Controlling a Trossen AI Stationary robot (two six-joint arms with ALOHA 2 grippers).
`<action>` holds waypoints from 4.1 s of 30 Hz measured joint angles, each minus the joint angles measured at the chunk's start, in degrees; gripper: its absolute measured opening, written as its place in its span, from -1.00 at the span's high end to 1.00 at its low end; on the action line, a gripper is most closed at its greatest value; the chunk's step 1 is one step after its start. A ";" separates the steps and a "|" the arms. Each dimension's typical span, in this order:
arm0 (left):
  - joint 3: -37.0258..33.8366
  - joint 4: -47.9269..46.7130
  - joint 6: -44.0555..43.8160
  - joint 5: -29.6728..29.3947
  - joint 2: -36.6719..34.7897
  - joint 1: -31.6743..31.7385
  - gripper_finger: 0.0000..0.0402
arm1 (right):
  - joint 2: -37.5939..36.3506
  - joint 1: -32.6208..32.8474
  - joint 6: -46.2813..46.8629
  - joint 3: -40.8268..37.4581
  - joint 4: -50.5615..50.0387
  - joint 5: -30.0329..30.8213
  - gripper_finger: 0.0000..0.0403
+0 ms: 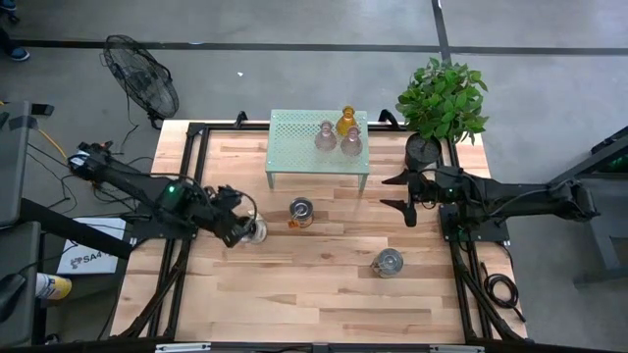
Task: Pick & Place candle stick holders
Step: Put the green scented candle on the shelf, then put the brown scented candle on the shelf
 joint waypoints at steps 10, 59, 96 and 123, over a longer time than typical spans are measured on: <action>11.83 -4.86 19.12 1.16 -1.12 15.47 1.00 | 0.01 -0.01 1.25 0.00 -0.31 0.00 -0.31; 69.63 -2.21 68.70 33.16 50.83 70.30 1.00 | 0.04 -0.01 7.71 0.02 -1.99 3.89 -0.31; 69.66 1.79 65.75 33.17 56.16 65.75 1.00 | 0.04 -0.01 8.53 0.02 -2.17 5.14 -0.31; 69.64 -21.30 65.76 22.92 42.06 60.78 1.00 | 0.04 -0.03 7.44 0.03 -3.26 5.14 -0.31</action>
